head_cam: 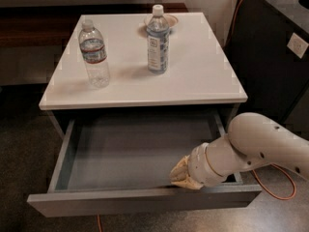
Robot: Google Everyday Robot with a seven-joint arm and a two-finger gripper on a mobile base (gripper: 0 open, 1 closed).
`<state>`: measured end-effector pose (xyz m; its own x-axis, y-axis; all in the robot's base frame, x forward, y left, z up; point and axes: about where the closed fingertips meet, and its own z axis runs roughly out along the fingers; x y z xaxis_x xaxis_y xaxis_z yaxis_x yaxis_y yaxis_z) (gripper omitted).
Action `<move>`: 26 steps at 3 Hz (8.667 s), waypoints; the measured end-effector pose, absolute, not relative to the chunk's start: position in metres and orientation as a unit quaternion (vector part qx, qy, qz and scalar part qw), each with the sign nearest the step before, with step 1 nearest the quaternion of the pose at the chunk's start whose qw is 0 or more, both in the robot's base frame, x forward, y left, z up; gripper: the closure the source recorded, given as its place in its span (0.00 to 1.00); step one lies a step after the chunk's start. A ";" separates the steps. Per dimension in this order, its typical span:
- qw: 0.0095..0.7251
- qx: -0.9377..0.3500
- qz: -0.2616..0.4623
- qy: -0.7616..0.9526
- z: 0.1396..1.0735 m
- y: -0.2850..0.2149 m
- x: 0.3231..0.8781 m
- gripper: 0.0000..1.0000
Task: Place blue plastic bottle into top drawer
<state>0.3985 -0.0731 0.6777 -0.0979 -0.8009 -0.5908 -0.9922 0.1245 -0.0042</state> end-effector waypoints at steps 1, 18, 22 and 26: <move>0.227 -0.633 0.213 0.709 0.681 -0.070 0.375 1.00; 0.490 -0.394 0.221 0.745 0.923 -0.058 0.737 0.00; 0.538 -0.408 0.249 0.694 0.965 -0.026 0.695 0.87; 0.497 -0.458 0.308 0.670 0.943 -0.006 0.517 1.00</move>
Offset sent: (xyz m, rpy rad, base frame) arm -0.0628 0.0109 0.0058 0.0208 0.0636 0.0512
